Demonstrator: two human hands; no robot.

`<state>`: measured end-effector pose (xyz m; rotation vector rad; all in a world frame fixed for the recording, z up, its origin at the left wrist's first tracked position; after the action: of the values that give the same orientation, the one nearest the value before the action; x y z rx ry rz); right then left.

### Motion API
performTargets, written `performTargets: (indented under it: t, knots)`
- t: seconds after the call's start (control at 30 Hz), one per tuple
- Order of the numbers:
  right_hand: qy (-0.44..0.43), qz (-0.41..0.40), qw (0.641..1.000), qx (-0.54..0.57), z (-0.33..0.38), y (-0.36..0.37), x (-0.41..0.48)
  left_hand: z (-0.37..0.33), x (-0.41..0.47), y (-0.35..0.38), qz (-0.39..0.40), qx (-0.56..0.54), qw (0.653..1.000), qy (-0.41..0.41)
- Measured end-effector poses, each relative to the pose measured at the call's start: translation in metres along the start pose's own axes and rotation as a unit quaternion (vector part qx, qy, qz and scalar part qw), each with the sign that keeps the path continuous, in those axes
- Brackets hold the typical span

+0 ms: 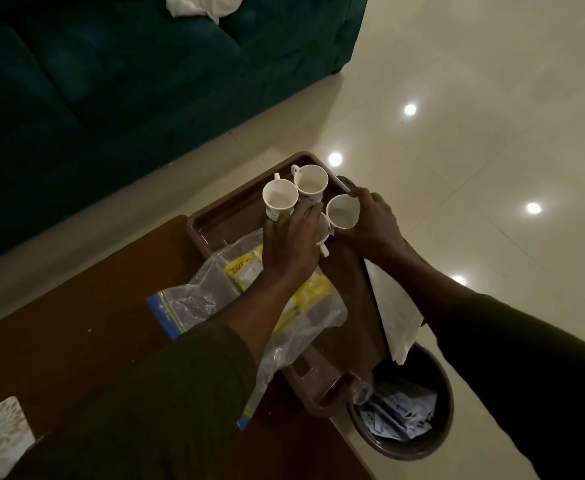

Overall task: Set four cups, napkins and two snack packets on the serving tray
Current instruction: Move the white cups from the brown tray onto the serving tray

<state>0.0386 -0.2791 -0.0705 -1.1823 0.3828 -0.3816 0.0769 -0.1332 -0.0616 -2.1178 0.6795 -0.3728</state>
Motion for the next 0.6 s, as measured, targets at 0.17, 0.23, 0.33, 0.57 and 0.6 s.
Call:
performTargets:
  t: [0.17, 0.23, 0.33, 0.57, 0.6]
  knots:
    - [-0.012, -0.036, 0.999, -0.007, 0.016, -0.034, -0.011, -0.011, -0.006, -0.025, -0.039, -0.032, 0.999, 0.013]
    - [-0.025, -0.043, 0.999, -0.007, 0.038, -0.045, -0.018, -0.007, -0.015, -0.044, -0.058, -0.044, 0.997, 0.011]
    - [-0.052, -0.051, 0.997, 0.005, 0.072, -0.053, -0.023, 0.007, -0.026, -0.072, -0.093, -0.047, 0.995, 0.004]
    - [-0.139, -0.017, 0.99, 0.022, 0.185, -0.014, -0.072, 0.088, -0.107, -0.134, -0.144, -0.08, 0.985, -0.047]
    - [-0.157, -0.011, 0.987, 0.026, 0.203, -0.005, -0.081, 0.103, -0.123, -0.143, -0.155, -0.077, 0.983, -0.055]
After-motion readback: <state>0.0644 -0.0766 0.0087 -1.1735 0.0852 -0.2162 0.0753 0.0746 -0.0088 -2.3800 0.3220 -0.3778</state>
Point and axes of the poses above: each hand's wrist, its own x-axis towards the middle knuckle, its own y-axis out of the palm, z = x × y, the point moved 5 cm from there along x, towards the middle knuckle, and after that the axes turned 13 degrees about -x, right-handed, at the moved point
